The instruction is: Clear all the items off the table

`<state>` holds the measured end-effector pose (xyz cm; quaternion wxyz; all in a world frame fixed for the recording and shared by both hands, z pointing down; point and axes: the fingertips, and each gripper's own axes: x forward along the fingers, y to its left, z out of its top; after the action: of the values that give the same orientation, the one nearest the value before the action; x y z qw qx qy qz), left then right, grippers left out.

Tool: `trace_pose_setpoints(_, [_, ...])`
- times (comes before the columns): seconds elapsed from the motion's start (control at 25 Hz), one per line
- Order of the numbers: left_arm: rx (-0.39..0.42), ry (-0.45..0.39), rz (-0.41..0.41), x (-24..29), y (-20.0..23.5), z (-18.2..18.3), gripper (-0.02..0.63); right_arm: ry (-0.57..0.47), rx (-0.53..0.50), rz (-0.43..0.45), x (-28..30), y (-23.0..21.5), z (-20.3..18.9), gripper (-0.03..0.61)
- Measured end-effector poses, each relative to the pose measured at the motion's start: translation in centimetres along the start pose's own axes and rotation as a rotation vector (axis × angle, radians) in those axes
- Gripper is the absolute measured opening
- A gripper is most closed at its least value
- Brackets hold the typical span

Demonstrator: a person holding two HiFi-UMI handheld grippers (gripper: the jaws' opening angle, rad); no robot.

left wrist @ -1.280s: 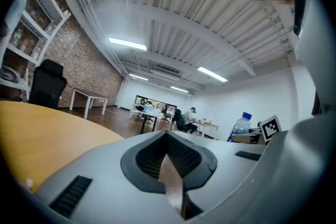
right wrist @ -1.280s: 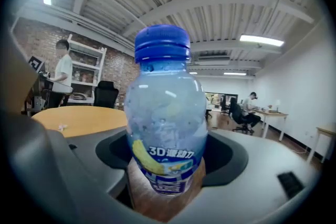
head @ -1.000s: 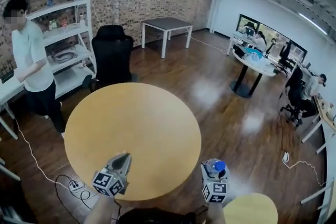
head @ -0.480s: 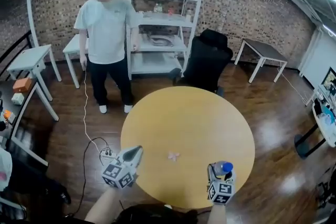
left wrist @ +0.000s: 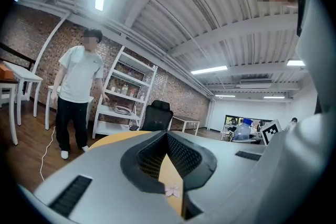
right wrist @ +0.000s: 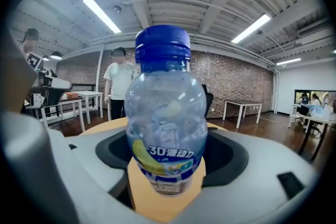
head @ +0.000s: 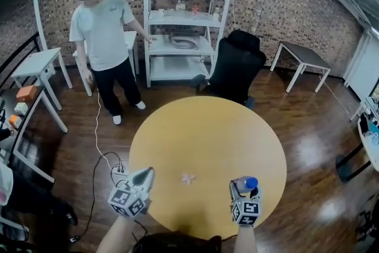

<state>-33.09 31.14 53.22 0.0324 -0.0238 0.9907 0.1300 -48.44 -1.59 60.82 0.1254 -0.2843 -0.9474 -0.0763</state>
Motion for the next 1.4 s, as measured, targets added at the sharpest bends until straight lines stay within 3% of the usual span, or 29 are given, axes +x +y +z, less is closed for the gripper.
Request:
trace_pose_setpoints(0.24, [-0.005,0.058,-0.002,0.1,-0.6,-3.0,-0.009,0.049,0.003,0.015,0.2,-0.3,-2.6,0.379])
trace_pose_setpoints(0.68, [-0.072,0.194,0.089,-0.6,-0.4,-8.4,-0.009,0.184,0.003,0.073,2.0,-0.1,-8.6,0.379])
trace_pose_setpoints(0.92, [-0.104,0.247,0.127,-1.1,-1.3,-10.6,-0.009,0.192,0.019,0.071,1.8,-0.8,-10.6,0.380])
trace_pose_setpoints(1.08, [-0.097,0.247,0.134,-1.7,-0.6,-10.5,-0.009,0.163,0.057,0.060,2.3,-0.4,-11.5,0.380])
trace_pose_setpoints(1.4, [-0.056,0.217,0.137,-2.7,0.1,-7.9,-0.009,0.231,0.076,0.048,2.7,0.0,-13.1,0.410])
